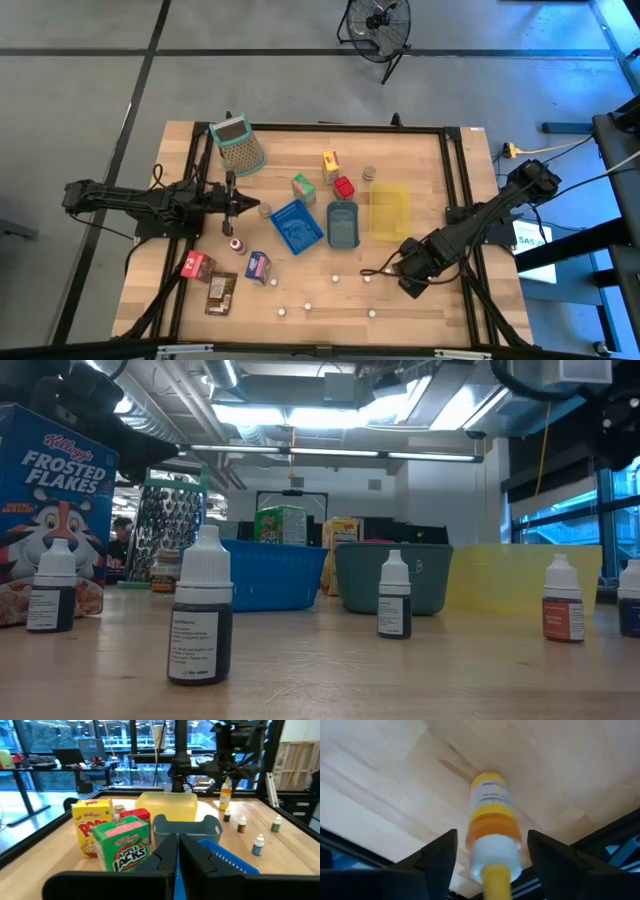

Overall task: Pick & Place Kitchen Items
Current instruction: Put the yellow food coloring bottle into the green bin

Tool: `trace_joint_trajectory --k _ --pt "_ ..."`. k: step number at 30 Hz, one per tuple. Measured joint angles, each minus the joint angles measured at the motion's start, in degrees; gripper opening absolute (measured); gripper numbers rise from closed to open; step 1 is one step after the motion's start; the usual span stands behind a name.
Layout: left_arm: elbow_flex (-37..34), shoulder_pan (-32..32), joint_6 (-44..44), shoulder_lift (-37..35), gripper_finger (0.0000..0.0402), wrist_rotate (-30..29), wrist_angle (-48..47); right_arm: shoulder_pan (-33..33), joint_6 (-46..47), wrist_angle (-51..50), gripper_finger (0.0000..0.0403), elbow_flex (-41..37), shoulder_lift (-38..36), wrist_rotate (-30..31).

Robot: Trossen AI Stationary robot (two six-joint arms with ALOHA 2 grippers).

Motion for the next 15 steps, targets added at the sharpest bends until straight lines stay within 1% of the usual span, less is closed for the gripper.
trace_joint_trajectory --k 4,10,15 --pt "0.0 0.0 -0.04 0.0 0.0011 0.83 0.0 0.0 0.4 1.54 0.0213 -1.92 0.0 -2.1" --pt "-0.02 0.0 -0.02 0.0 0.0009 0.85 0.0 0.0 0.33 3.47 0.018 -2.51 0.0 0.54" --pt "-0.01 0.0 -0.04 0.0 0.0012 0.85 0.0 0.0 0.09 4.15 0.017 -2.51 0.0 0.55"
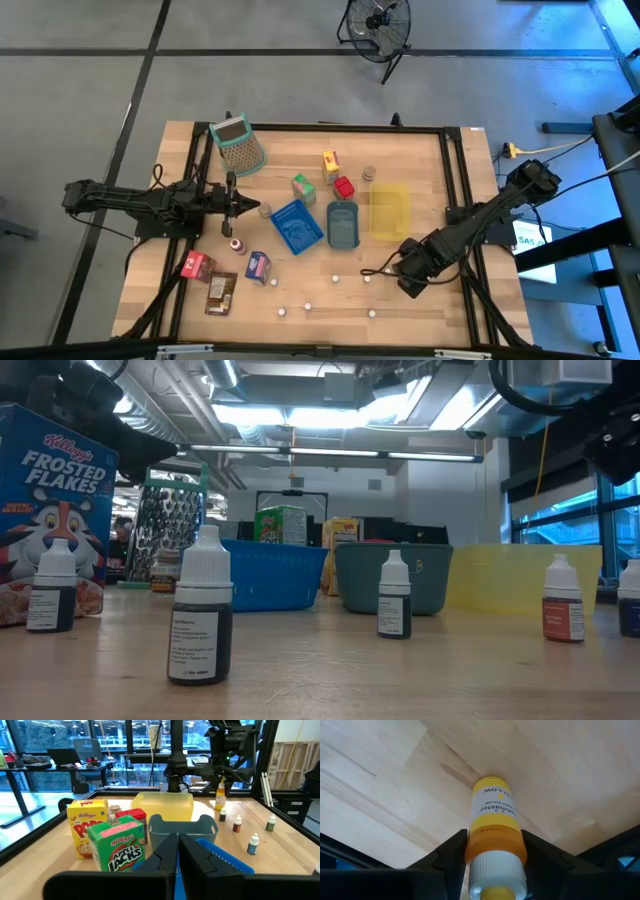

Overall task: Pick & Place Kitchen Items
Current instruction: Put the yellow food coloring bottle into the green bin

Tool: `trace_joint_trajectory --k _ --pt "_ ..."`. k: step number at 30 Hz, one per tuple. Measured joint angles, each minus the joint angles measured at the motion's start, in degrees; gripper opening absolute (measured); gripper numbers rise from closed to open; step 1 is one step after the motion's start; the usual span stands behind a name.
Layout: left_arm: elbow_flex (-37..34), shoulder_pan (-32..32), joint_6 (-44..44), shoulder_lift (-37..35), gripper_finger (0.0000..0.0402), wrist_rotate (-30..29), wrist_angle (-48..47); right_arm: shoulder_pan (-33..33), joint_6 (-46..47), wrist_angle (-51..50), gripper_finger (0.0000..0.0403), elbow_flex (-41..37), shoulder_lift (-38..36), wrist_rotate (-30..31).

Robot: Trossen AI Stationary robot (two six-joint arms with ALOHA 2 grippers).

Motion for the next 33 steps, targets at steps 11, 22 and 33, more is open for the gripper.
trace_joint_trajectory --k 11,22,33 --pt "0.0 0.01 -0.15 0.0 0.0008 0.0 0.0 0.0 -1.57 -0.33 0.0159 1.05 0.0 0.17" --pt "-0.01 0.02 -1.51 0.0 0.0008 -0.31 0.0 -1.69 -6.7 -19.74 0.0157 19.31 0.0 3.72" --pt "0.45 0.0 -2.99 -0.02 0.0007 0.53 5.03 -14.25 -26.12 -25.46 0.0157 37.33 -0.04 19.58"
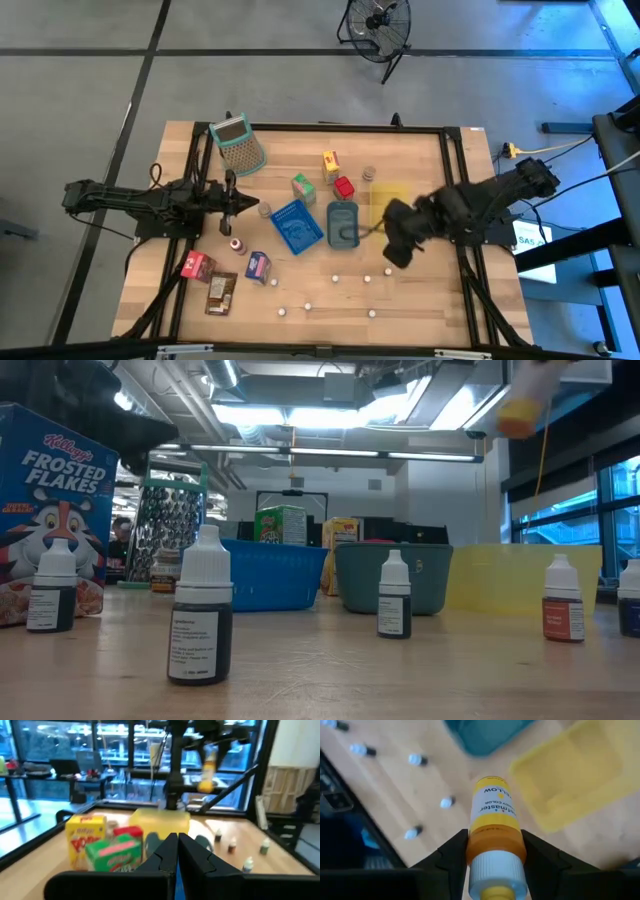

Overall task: Pick & Place Kitchen Items
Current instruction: Put the yellow food coloring bottle into the green bin

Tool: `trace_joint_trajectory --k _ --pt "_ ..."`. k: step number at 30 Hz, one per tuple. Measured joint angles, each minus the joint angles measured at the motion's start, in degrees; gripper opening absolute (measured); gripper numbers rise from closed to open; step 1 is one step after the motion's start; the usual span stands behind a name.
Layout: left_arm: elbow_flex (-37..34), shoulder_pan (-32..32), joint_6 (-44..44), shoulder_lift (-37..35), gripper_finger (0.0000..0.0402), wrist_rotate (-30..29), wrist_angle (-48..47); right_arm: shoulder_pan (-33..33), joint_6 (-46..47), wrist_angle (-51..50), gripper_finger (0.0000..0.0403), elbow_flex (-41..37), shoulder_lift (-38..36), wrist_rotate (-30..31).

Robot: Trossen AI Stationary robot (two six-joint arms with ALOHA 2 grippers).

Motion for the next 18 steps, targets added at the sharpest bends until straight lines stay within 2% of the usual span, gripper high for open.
trace_joint_trajectory --k 4,9,14,18 --pt "4.86 0.0 0.0 0.87 0.0004 1.97 -1.75 -6.96 -8.16 0.16 0.0157 -0.13 0.02 0.01" --pt "14.91 0.0 -0.02 5.76 0.0004 1.59 -10.48 -13.88 -18.37 3.62 0.0157 -0.89 0.95 -0.04" --pt "23.06 0.0 0.72 12.31 0.0004 -4.99 -21.79 -17.85 -26.78 8.17 0.0157 -0.91 4.49 -0.58" --pt "23.67 0.0 0.52 15.65 0.0004 -9.78 -23.19 -19.83 -30.53 9.58 0.0156 -0.96 8.79 -1.11"
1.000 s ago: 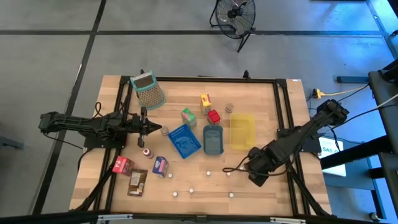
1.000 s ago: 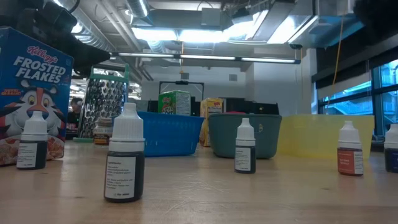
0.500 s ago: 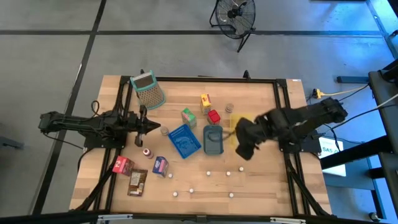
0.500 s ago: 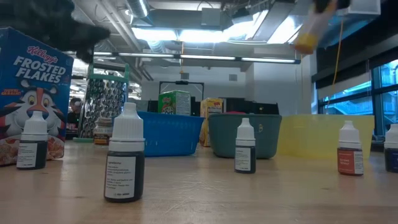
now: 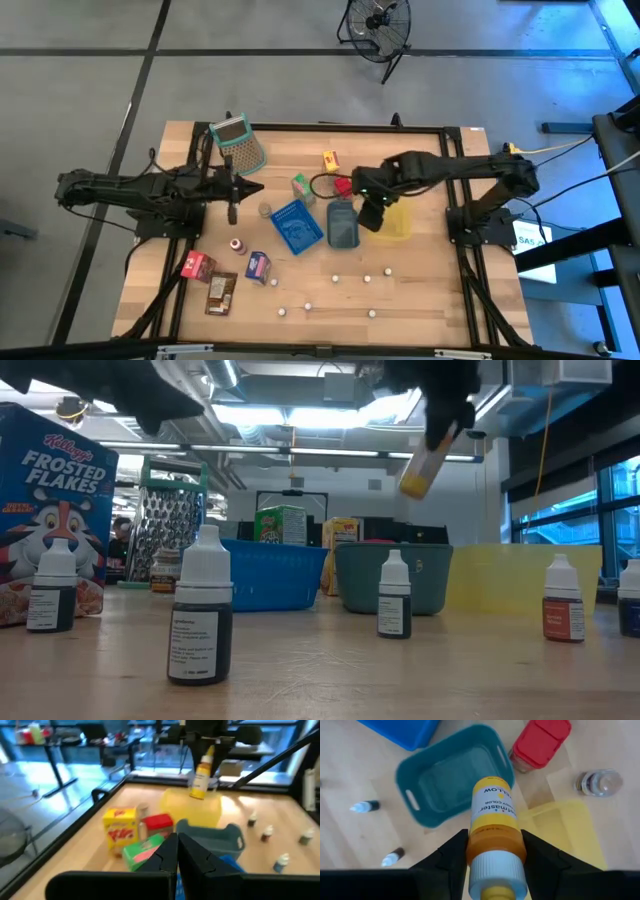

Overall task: Pick & Place Kitchen Items
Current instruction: Put the yellow food coloring bottle into the green bin

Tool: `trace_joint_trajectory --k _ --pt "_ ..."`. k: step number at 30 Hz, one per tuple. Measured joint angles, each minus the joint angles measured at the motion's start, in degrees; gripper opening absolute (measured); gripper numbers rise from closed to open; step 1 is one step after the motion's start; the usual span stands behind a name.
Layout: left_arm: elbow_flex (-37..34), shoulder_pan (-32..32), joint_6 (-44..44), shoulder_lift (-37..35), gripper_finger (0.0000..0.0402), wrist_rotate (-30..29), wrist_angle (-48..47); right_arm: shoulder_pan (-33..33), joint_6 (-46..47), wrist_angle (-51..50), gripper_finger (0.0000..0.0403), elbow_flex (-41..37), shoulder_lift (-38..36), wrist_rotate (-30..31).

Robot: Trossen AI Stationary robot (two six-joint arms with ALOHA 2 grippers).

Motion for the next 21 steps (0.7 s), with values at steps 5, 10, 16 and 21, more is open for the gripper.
trace_joint_trajectory --k 5,10,16,21 --pt "0.02 -0.04 -2.58 2.43 0.0004 -0.22 -0.45 -1.82 -4.21 2.05 0.0156 0.0 5.98 -1.95" --pt "0.04 -0.04 -4.46 3.65 0.0004 -0.12 -0.29 -2.95 -7.56 3.71 0.0156 0.0 10.66 -4.84" --pt "0.05 -0.04 -4.54 5.11 0.0004 -0.13 0.59 -3.34 -9.59 6.19 0.0156 0.0 12.73 -4.84" --pt "0.07 -0.04 -4.54 6.68 0.0004 -0.15 0.59 -3.36 -10.7 7.63 0.0156 0.0 12.72 -4.83"
